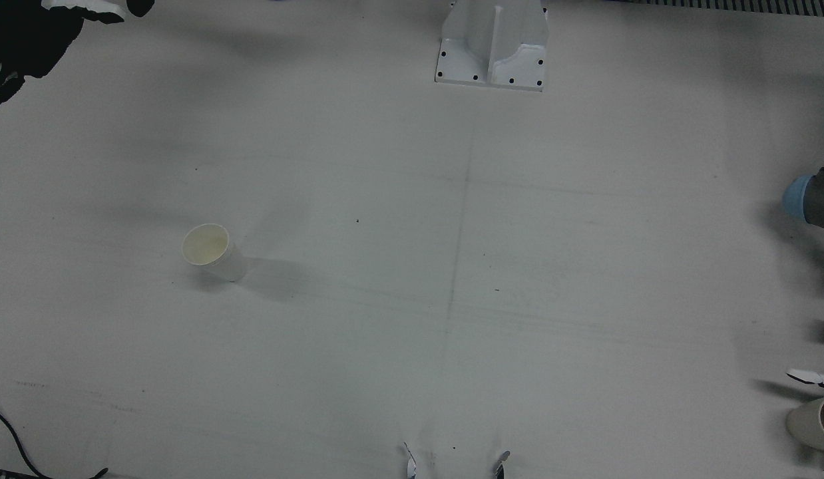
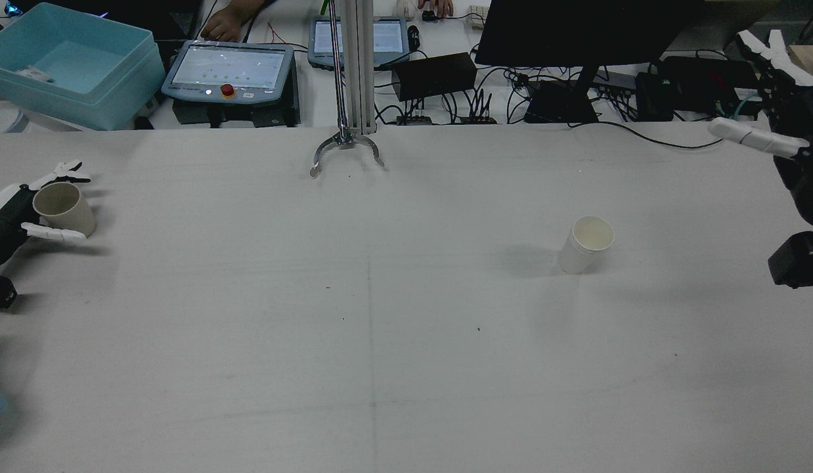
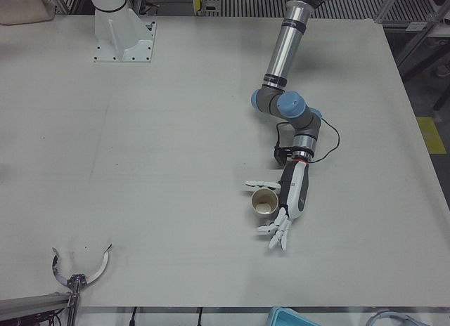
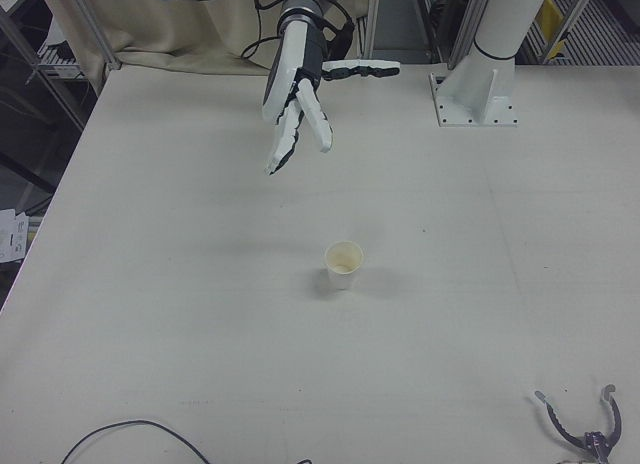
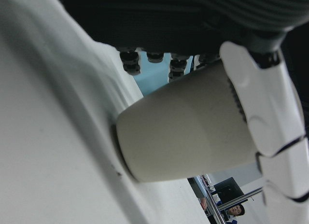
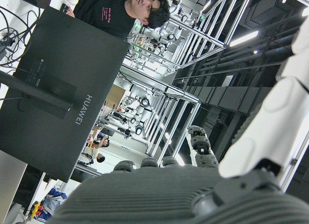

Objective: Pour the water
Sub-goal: 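Lift the white cup with the left hand off the table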

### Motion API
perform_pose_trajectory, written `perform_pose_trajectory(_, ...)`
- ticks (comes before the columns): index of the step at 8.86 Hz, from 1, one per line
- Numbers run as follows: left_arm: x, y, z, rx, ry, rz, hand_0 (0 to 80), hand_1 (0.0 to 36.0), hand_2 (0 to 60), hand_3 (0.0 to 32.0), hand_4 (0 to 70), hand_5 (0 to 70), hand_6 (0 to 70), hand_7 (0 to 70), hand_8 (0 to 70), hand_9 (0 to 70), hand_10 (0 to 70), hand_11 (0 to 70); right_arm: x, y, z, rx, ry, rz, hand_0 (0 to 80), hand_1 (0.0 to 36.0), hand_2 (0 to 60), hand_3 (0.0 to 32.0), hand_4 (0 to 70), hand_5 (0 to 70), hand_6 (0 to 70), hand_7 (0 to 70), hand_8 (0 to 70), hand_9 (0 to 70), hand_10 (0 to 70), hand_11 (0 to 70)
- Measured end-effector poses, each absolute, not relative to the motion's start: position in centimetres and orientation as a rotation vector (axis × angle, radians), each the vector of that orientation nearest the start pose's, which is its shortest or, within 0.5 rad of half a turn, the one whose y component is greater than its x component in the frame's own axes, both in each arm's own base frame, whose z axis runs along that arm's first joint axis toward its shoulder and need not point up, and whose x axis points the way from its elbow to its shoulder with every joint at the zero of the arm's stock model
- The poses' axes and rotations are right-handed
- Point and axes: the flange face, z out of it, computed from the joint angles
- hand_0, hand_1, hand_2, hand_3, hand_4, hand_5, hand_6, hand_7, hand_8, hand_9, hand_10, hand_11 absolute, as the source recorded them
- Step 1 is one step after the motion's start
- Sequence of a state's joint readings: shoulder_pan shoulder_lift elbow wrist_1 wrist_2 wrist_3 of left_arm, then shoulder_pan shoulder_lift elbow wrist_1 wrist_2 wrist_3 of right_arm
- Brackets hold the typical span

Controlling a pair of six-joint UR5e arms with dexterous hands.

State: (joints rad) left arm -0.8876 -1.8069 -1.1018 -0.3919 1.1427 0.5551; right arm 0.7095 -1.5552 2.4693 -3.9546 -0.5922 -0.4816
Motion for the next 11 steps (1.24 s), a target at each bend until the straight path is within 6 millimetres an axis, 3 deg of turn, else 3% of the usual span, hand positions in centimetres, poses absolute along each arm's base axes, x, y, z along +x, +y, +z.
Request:
perform_pose_trajectory(1,23.4,-56.5,75.0,0.247,2.052,-1.679,36.1,36.0,60.0,0.0,27.3,63.5,9.1,11.8,6.7,10.8,9.6,15.7,-9.6,-36.7,37.1,-0.624,2.352,-2.278,41.0,8.6,7.0,0.0,2.3,0.7,0.0,0.0,0.0,0.4,0.0,0.0)
perform_pose_trajectory(2,23.3,-56.5,74.7,0.250,2.042,-1.688,26.3,36.0,60.0,0.0,28.4,65.5,9.0,11.9,6.9,11.1,10.3,16.8,-9.6,-36.7,37.1,-0.625,2.352,-2.279,41.1,8.7,7.0,0.0,2.3,0.7,0.0,0.0,0.0,0.3,0.0,0.0)
perform_pose_trajectory(4,23.2,-56.6,73.8,0.256,2.022,-1.701,25.8,36.0,60.0,0.0,29.8,61.3,8.5,11.6,5.6,9.5,9.1,15.0,-9.5,-36.7,37.0,-0.623,2.352,-2.276,41.3,8.9,7.1,0.0,2.6,1.1,0.0,0.0,0.1,0.5,0.0,0.0)
perform_pose_trajectory(6,22.8,-56.5,73.5,0.214,2.023,-1.744,28.5,36.0,60.0,0.0,28.1,69.3,7.0,10.6,4.1,7.4,8.1,13.6,-9.6,-36.6,37.0,-0.620,2.354,-2.276,40.1,8.5,8.4,0.0,1.7,0.0,0.0,0.0,1.4,2.0,0.4,1.4)
perform_pose_trajectory(7,22.5,-56.3,73.1,0.177,2.035,-1.772,25.5,36.0,60.0,0.0,27.7,67.3,6.6,10.3,3.7,6.9,7.9,13.3,-9.9,-36.6,37.1,-0.625,2.358,-2.285,40.0,8.5,8.3,0.0,0.5,0.0,0.0,0.0,1.9,2.5,0.8,2.2)
perform_pose_trajectory(9,21.9,-55.6,70.8,0.133,2.059,-1.794,28.2,36.0,60.0,0.0,29.1,64.9,5.4,8.9,2.2,4.8,6.9,11.9,-11.8,-37.8,39.2,-0.677,2.352,-2.335,41.3,9.1,7.2,0.0,0.4,0.0,0.0,0.0,0.5,0.0,0.0,0.0)
perform_pose_trajectory(11,21.6,-55.3,67.9,0.116,2.073,-1.796,26.0,36.0,60.0,0.0,29.4,61.7,4.5,8.0,1.5,3.6,6.2,10.7,-15.5,-40.9,44.0,-0.672,2.353,-2.331,42.0,9.5,6.5,0.0,0.0,0.5,0.0,0.0,0.0,0.0,0.0,0.0)
